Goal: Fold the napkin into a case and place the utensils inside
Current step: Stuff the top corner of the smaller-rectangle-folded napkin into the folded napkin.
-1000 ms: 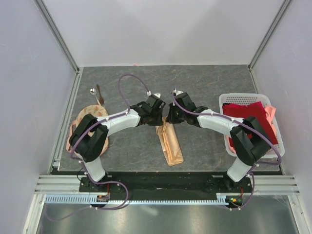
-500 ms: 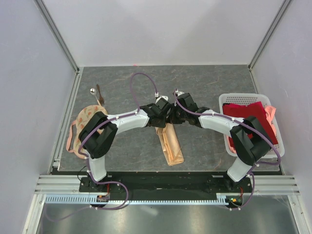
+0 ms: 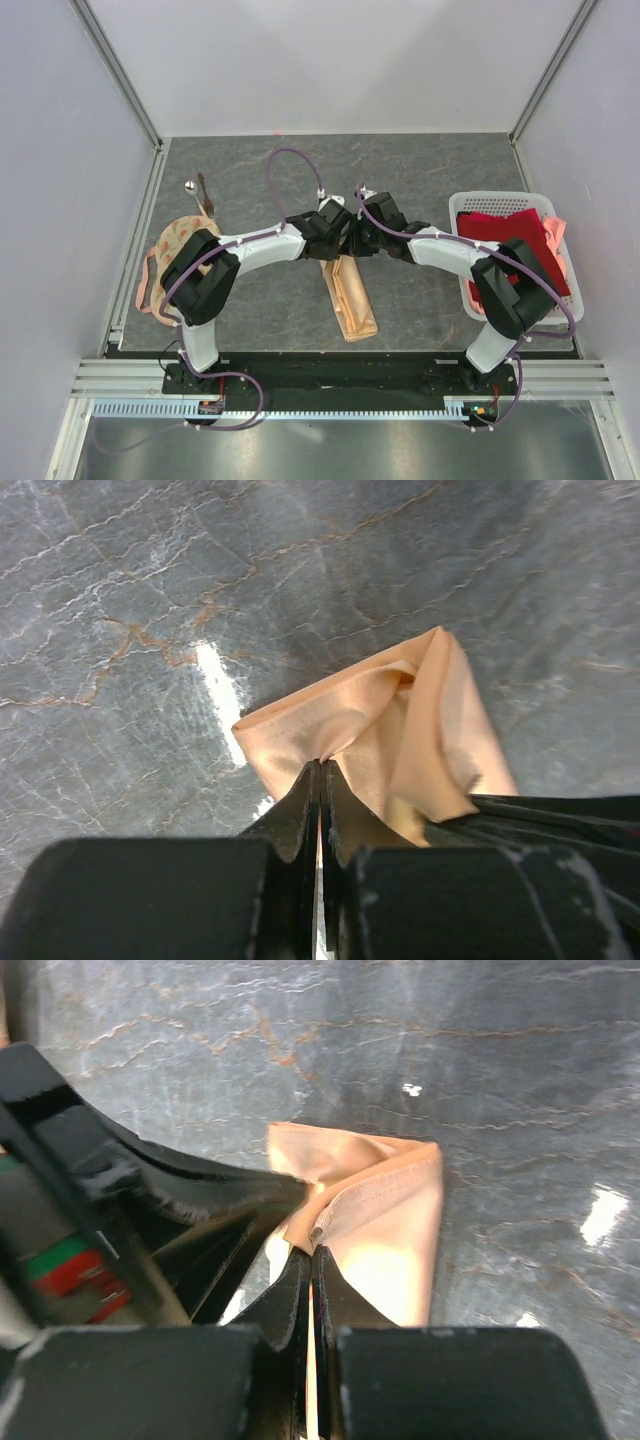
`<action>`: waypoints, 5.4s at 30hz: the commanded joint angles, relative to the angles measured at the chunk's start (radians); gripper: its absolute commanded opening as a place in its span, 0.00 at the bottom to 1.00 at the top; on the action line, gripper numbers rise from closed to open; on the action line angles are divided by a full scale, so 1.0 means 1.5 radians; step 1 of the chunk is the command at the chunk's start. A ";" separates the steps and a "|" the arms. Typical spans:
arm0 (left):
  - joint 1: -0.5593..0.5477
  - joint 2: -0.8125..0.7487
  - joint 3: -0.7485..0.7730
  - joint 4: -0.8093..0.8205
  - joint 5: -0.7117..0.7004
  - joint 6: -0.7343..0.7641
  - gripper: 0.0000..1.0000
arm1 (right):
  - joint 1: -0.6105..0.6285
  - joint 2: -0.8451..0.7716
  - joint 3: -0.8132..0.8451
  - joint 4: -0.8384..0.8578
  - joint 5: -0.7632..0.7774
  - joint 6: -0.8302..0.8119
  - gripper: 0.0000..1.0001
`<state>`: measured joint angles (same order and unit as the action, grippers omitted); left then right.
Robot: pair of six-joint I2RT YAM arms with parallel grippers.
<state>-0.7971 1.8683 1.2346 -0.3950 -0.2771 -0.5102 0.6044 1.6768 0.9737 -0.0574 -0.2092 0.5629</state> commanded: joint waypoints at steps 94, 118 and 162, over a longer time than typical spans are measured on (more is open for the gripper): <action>0.136 -0.154 -0.224 0.234 0.317 -0.180 0.02 | -0.015 0.176 0.030 0.231 -0.213 0.007 0.14; 0.149 -0.218 -0.233 0.179 0.269 -0.159 0.28 | 0.004 0.105 0.025 0.132 -0.200 -0.011 0.38; 0.173 -0.205 -0.255 0.195 0.279 -0.160 0.02 | 0.008 0.145 0.061 0.139 -0.200 0.016 0.06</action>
<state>-0.5381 1.6337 0.8474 -0.1253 0.1387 -0.7616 0.6205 1.9850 1.0767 0.1608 -0.5182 0.6022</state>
